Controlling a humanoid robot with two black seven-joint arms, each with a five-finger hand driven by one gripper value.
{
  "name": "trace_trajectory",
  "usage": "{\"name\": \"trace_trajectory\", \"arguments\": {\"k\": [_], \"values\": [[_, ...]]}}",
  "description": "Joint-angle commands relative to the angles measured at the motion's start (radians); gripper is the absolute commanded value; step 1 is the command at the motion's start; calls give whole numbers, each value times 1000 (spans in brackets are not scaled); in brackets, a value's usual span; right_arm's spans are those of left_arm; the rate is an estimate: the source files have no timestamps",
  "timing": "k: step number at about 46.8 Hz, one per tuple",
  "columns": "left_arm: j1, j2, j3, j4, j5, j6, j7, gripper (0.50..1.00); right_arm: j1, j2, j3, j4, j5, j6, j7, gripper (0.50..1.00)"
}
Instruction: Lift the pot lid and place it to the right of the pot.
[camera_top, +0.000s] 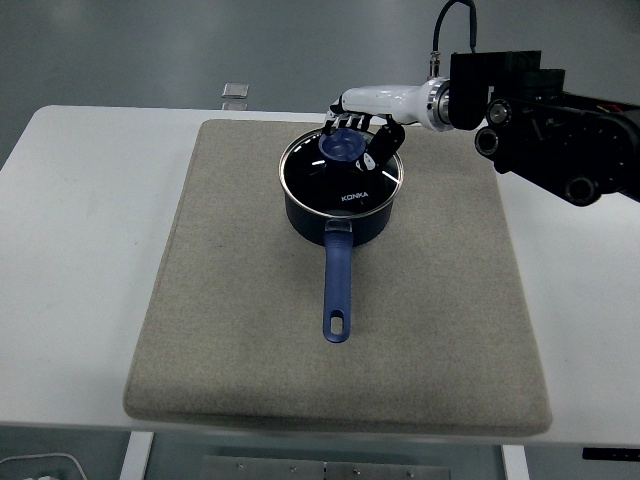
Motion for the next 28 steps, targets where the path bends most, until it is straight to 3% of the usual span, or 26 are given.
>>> {"name": "trace_trajectory", "arguments": {"k": [1,18,28], "values": [[0,0,0,0,0,0,0,1000,5,-2,4,1,2,2,0,658],[0,0,0,0,0,0,0,1000,25,-16,13,-1,20,14,0,552],[0,0,0,0,0,1,0,1000,26,-60,11,-28,49,17,0,549]]}}
